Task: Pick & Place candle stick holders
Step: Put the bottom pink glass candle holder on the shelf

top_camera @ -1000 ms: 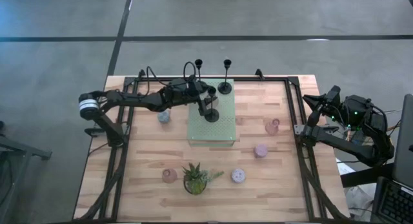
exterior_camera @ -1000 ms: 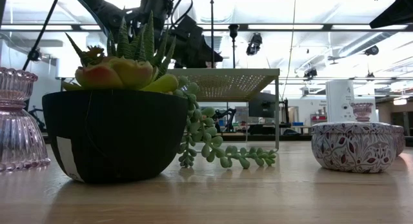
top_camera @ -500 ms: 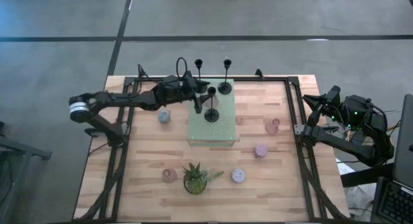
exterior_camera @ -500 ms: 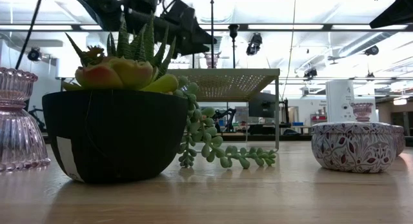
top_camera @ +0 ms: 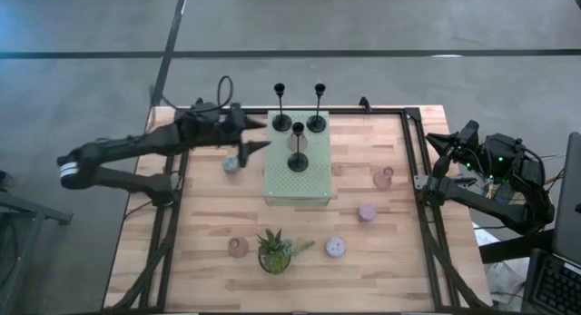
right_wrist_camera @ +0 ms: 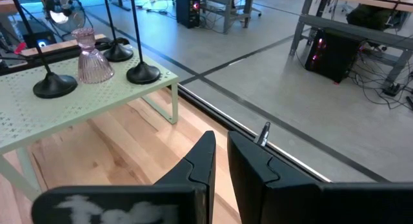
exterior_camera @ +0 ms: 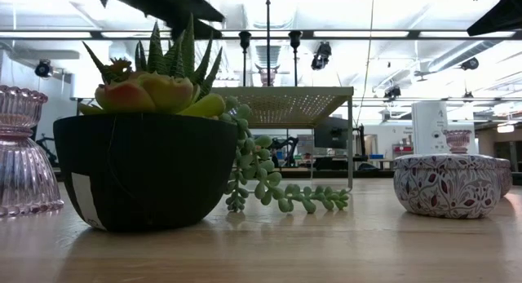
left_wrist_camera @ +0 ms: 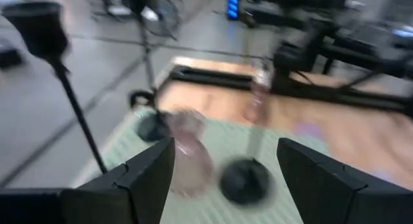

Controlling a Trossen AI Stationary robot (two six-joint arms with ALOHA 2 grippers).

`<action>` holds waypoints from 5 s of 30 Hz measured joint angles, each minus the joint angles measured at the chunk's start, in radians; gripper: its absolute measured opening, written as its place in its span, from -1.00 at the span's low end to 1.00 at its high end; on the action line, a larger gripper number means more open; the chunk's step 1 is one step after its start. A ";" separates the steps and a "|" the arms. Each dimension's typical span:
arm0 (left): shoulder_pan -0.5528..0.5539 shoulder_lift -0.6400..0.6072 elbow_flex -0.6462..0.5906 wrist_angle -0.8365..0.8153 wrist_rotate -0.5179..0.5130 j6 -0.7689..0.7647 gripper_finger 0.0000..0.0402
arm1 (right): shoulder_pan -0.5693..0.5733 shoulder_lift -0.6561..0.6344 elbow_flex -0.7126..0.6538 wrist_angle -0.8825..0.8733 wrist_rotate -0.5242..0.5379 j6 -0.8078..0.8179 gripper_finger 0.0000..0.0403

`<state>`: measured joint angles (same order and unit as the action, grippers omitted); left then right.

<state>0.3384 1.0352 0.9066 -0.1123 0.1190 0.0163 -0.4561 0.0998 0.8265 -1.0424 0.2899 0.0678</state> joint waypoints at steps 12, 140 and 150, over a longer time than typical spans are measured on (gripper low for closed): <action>-0.164 -0.348 0.000 -0.657 0.224 -0.013 0.24 | 0.000 0.000 0.000 0.000 0.000 0.000 -0.83; -0.118 0.292 0.090 -0.040 -0.285 -0.150 -0.26 | 0.000 0.000 0.000 0.000 0.000 0.000 -0.83; -0.114 0.332 0.089 -0.031 -0.329 -0.147 -0.26 | 0.000 0.000 0.000 0.000 0.000 0.000 -0.83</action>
<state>0.2241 1.3670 0.9951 -0.1436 -0.2103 -0.1303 -0.4561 0.0998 0.8265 -1.0428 0.2897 0.0677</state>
